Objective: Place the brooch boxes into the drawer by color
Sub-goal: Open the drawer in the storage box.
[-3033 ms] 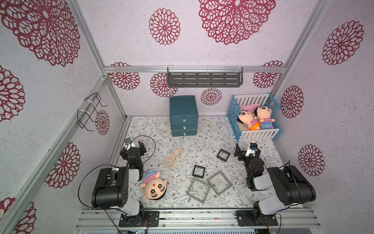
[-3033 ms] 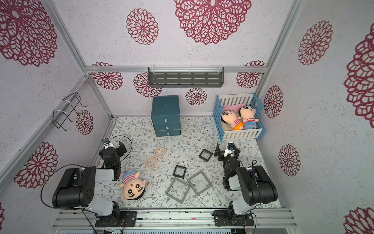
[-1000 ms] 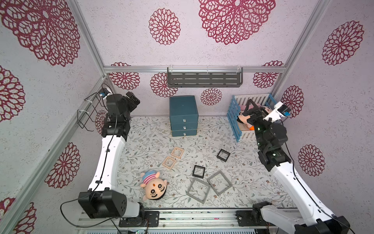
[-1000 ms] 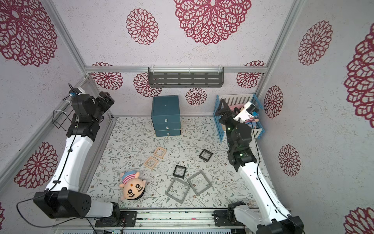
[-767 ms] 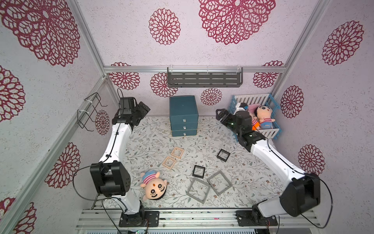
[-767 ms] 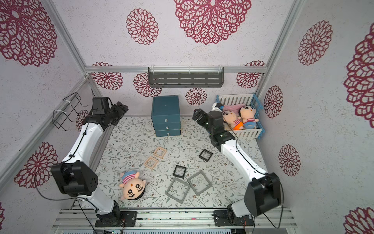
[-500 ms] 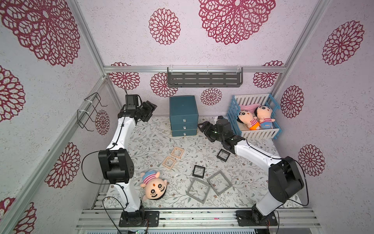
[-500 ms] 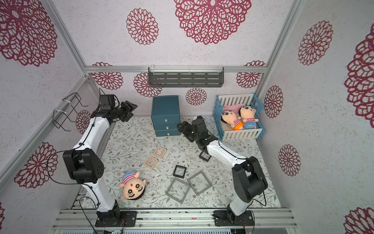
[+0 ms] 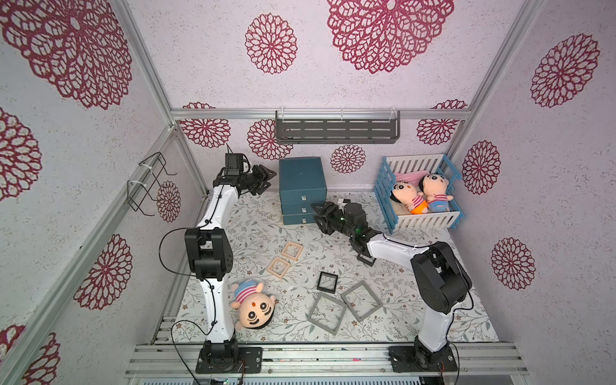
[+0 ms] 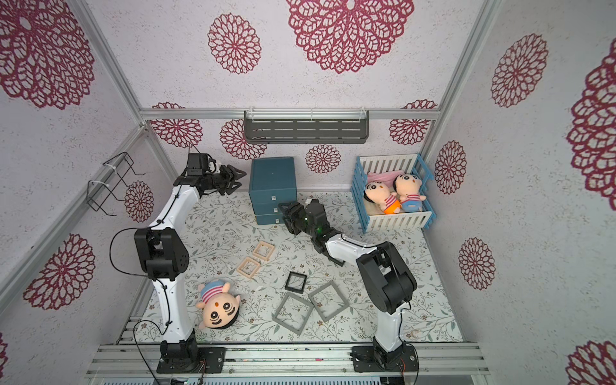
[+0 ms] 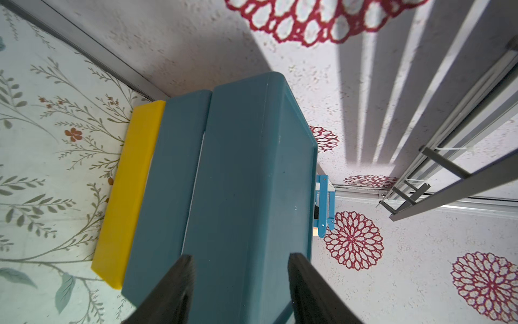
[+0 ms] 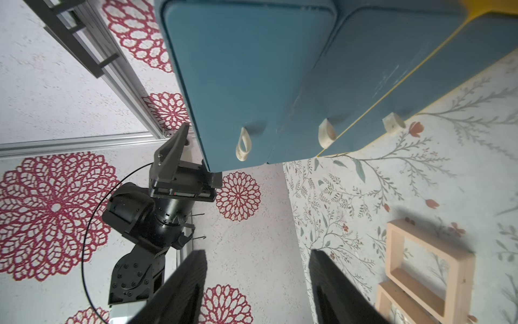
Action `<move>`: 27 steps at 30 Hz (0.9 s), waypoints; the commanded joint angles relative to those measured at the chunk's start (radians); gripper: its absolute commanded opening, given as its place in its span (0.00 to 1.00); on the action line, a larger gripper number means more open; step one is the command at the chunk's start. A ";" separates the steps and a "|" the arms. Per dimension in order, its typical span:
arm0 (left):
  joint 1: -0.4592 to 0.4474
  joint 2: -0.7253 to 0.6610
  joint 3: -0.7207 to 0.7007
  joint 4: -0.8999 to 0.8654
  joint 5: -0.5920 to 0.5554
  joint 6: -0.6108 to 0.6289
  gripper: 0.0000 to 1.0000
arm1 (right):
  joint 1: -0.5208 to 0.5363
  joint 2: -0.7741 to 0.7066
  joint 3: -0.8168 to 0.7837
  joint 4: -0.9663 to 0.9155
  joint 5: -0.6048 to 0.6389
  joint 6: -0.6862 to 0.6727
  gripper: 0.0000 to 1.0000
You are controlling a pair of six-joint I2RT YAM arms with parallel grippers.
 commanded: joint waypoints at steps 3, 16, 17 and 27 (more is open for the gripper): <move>-0.021 0.034 0.047 -0.034 0.025 0.040 0.57 | 0.004 0.037 0.029 0.123 0.029 0.093 0.63; -0.035 0.081 0.060 -0.063 0.011 0.072 0.43 | 0.009 0.178 0.166 0.174 0.064 0.142 0.55; -0.037 0.081 0.060 -0.064 0.012 0.072 0.42 | 0.009 0.188 0.182 0.169 0.064 0.144 0.54; -0.051 0.085 0.058 -0.062 0.013 0.074 0.36 | 0.009 0.277 0.312 0.094 0.068 0.161 0.42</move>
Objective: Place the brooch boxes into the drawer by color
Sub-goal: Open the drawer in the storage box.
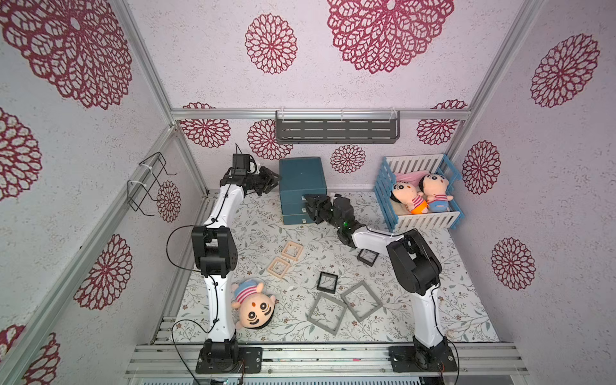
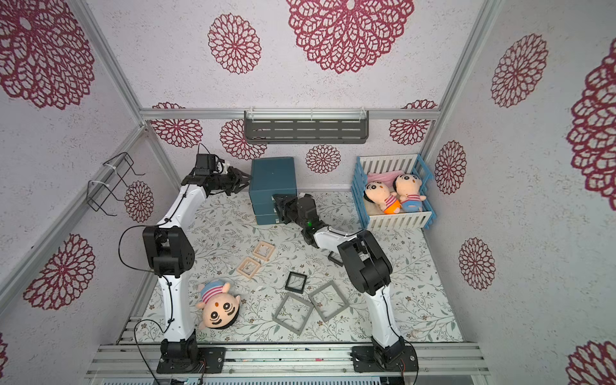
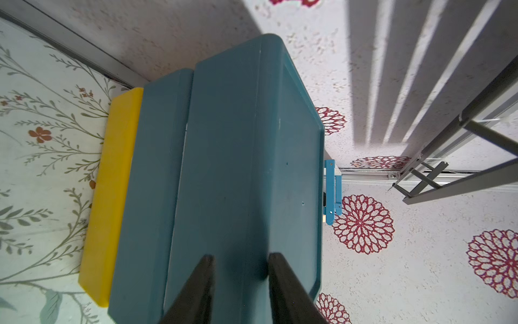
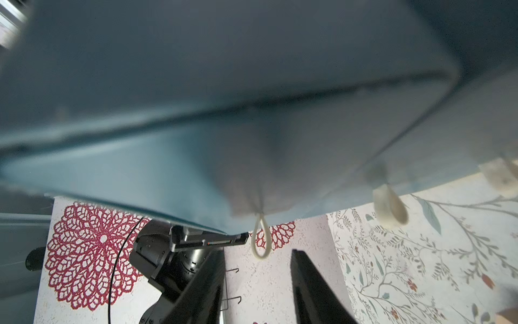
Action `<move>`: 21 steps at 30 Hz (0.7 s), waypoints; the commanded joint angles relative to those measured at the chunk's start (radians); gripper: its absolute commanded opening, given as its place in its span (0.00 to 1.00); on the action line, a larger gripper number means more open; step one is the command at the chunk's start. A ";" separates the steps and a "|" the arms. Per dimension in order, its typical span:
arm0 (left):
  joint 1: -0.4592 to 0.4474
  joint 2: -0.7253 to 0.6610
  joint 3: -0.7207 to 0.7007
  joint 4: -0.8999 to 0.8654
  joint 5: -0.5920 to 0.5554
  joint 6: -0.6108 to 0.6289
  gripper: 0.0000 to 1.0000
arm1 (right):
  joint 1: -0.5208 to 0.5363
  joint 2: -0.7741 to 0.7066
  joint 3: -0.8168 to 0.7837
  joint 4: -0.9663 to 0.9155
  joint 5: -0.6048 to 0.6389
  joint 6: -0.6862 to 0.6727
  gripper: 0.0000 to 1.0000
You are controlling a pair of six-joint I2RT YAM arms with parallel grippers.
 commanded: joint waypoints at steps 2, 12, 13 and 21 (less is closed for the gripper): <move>-0.022 0.025 0.002 -0.039 -0.007 0.019 0.35 | 0.005 0.018 0.059 -0.026 0.020 0.006 0.41; -0.033 0.027 -0.002 -0.040 -0.004 0.018 0.34 | 0.006 0.036 0.076 -0.033 0.045 0.014 0.13; -0.034 0.025 -0.002 -0.039 -0.004 0.016 0.34 | 0.005 0.036 0.075 -0.032 0.047 0.016 0.06; -0.036 0.023 -0.004 -0.040 -0.004 0.015 0.30 | 0.010 -0.009 0.036 -0.033 0.073 0.009 0.00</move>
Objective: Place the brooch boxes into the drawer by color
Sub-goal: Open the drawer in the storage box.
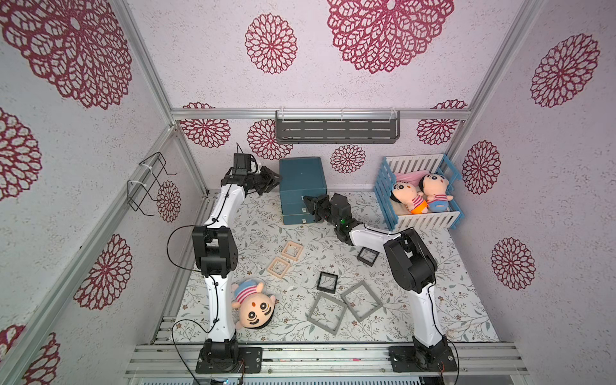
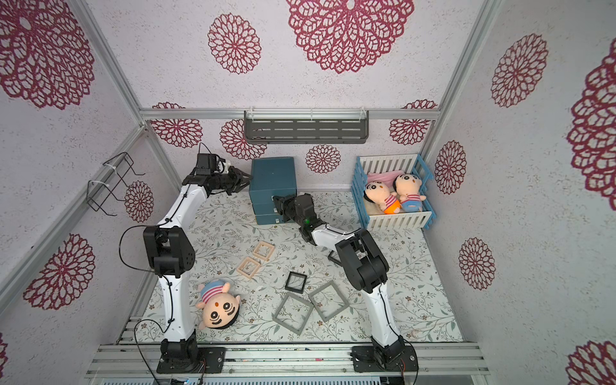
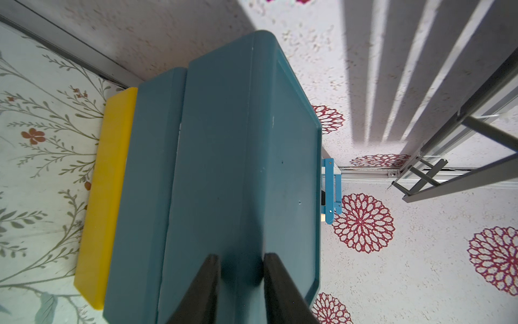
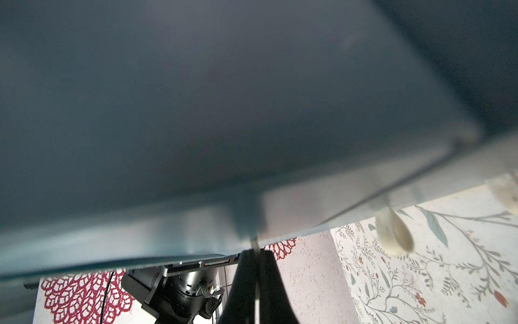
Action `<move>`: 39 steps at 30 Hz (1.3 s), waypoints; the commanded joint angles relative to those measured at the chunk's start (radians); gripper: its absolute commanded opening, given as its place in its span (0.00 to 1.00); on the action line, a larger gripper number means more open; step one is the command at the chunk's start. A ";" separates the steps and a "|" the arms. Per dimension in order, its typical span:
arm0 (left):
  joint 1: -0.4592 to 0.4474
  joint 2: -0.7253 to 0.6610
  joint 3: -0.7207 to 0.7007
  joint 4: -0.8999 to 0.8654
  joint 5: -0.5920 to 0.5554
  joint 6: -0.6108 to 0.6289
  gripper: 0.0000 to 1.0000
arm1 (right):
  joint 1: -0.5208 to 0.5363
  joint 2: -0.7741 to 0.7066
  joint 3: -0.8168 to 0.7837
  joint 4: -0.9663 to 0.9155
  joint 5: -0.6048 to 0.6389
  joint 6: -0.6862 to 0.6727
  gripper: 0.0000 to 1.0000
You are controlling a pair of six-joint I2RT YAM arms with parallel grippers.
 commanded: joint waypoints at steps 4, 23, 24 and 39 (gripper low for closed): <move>-0.028 0.023 -0.005 -0.045 -0.002 0.012 0.29 | 0.013 -0.086 -0.066 0.015 0.053 -0.003 0.00; -0.030 0.020 -0.005 -0.042 0.000 0.004 0.27 | 0.091 -0.310 -0.327 0.026 0.104 0.046 0.00; -0.030 0.019 -0.005 -0.042 0.001 0.003 0.27 | 0.096 -0.322 -0.340 0.024 0.108 0.049 0.00; -0.034 0.013 -0.015 -0.042 0.001 0.001 0.27 | 0.137 -0.400 -0.426 -0.006 0.131 0.069 0.00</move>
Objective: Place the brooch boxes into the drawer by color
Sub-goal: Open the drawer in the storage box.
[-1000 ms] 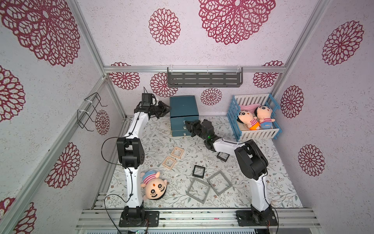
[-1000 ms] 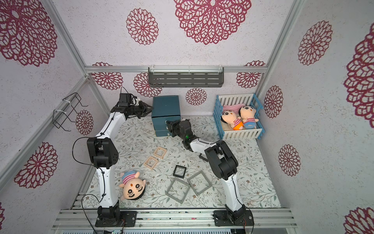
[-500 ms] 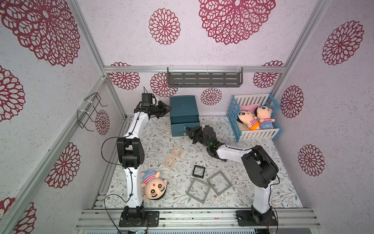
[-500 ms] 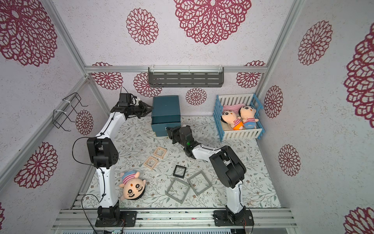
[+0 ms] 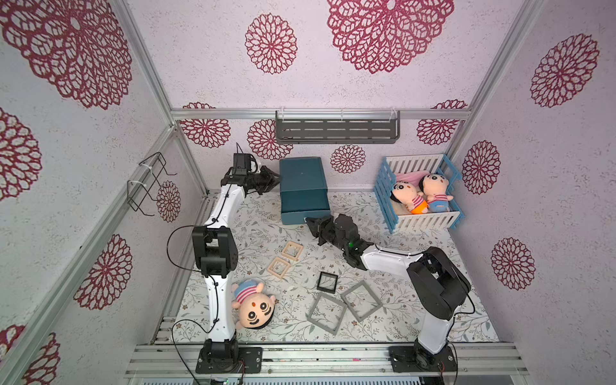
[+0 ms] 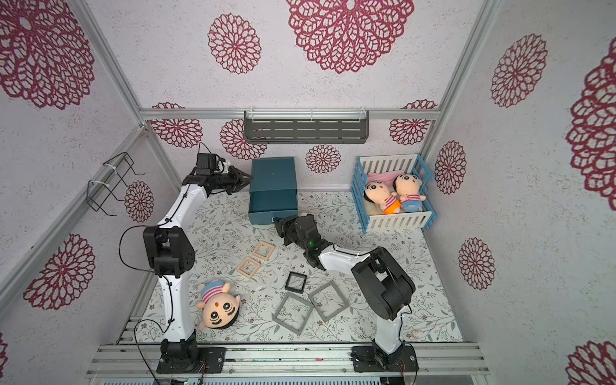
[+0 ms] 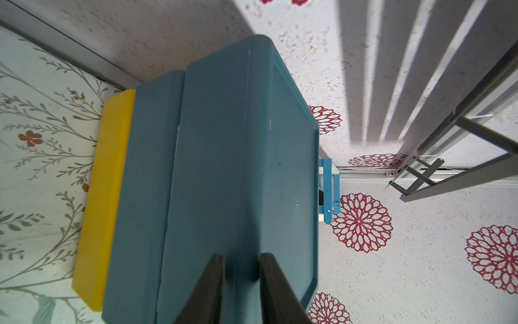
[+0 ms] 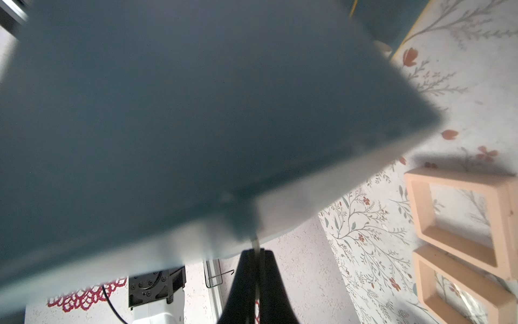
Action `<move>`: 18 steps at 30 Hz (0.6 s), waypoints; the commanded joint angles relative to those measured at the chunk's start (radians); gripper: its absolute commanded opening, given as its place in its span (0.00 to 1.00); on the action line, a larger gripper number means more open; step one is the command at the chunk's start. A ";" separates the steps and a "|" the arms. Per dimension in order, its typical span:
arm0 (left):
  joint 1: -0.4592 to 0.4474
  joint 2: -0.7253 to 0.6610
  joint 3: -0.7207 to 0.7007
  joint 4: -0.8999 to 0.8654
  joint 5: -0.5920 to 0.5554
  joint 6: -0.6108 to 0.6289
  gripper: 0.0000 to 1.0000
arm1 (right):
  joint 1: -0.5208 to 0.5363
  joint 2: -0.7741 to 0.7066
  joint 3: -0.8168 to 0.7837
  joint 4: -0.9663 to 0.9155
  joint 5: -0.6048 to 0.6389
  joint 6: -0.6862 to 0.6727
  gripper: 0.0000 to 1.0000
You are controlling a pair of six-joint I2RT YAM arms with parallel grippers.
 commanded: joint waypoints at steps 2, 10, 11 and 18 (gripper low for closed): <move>-0.036 0.008 -0.019 -0.048 -0.003 0.002 0.27 | 0.010 -0.066 -0.010 -0.006 0.032 0.011 0.00; -0.036 -0.052 -0.037 -0.098 -0.083 0.043 0.38 | 0.006 -0.090 -0.012 -0.047 0.038 -0.021 0.35; -0.036 -0.072 -0.045 -0.106 -0.107 0.053 0.41 | 0.006 -0.099 -0.011 -0.063 0.040 -0.030 0.38; -0.036 -0.231 -0.143 -0.140 -0.256 0.096 0.55 | 0.002 -0.180 -0.006 -0.188 0.048 -0.165 0.56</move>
